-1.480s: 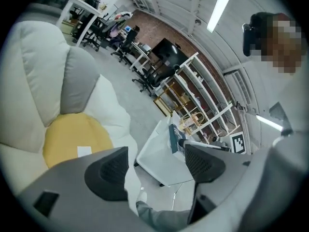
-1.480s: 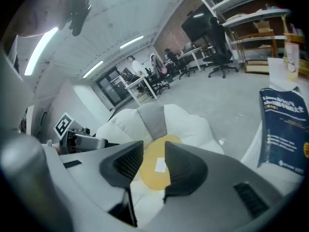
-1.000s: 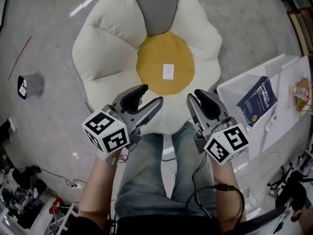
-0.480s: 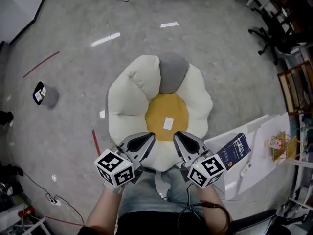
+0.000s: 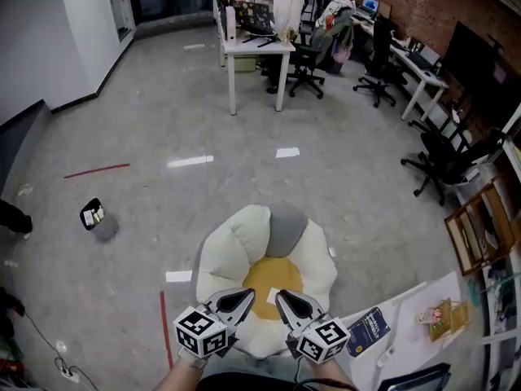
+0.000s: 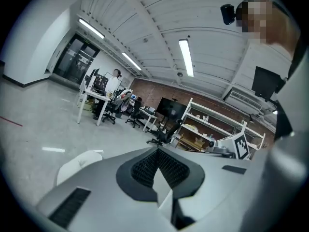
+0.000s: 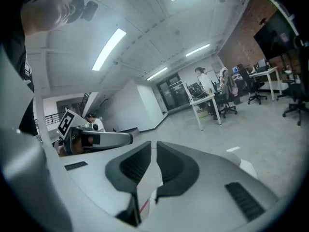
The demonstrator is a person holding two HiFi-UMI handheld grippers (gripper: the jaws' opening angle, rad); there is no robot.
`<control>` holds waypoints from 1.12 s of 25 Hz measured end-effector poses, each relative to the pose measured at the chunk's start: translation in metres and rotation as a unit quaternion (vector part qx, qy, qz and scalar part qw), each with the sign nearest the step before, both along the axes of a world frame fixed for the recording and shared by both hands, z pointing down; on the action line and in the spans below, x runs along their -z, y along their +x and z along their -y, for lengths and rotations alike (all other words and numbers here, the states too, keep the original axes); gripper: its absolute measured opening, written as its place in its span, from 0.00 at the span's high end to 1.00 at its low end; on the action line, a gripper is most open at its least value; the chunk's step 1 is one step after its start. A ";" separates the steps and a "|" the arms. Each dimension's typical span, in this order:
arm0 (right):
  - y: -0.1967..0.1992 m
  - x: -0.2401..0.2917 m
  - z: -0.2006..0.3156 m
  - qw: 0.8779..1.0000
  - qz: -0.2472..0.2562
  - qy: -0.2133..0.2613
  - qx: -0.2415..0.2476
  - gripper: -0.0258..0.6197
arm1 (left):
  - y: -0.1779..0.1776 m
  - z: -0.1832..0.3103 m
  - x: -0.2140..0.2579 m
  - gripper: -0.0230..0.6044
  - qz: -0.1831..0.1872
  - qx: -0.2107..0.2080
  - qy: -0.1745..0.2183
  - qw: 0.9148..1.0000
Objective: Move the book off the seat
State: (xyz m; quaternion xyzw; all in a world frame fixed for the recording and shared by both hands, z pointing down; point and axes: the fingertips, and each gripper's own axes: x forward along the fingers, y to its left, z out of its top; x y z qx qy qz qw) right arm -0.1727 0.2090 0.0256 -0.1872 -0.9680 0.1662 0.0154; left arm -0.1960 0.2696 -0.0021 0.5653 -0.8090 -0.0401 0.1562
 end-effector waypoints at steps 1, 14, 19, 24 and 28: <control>0.005 0.010 -0.003 1.000 0.005 0.003 0.002 0.89 | 0.006 -0.003 0.009 0.96 0.003 0.002 0.000 1.000; 0.043 0.135 0.016 0.995 0.094 0.020 -0.023 0.89 | 0.044 -0.002 0.136 0.96 0.066 0.001 0.055 0.996; 0.045 0.163 0.031 0.993 0.114 0.016 -0.037 0.89 | 0.045 0.006 0.158 0.96 0.069 0.002 0.069 0.995; 0.043 0.180 0.038 0.991 0.123 0.024 -0.040 0.89 | 0.038 0.012 0.178 0.96 0.072 -0.002 0.085 0.994; 0.034 0.189 0.042 0.990 0.129 0.030 -0.042 0.89 | 0.028 0.018 0.191 0.96 0.081 -0.008 0.094 0.992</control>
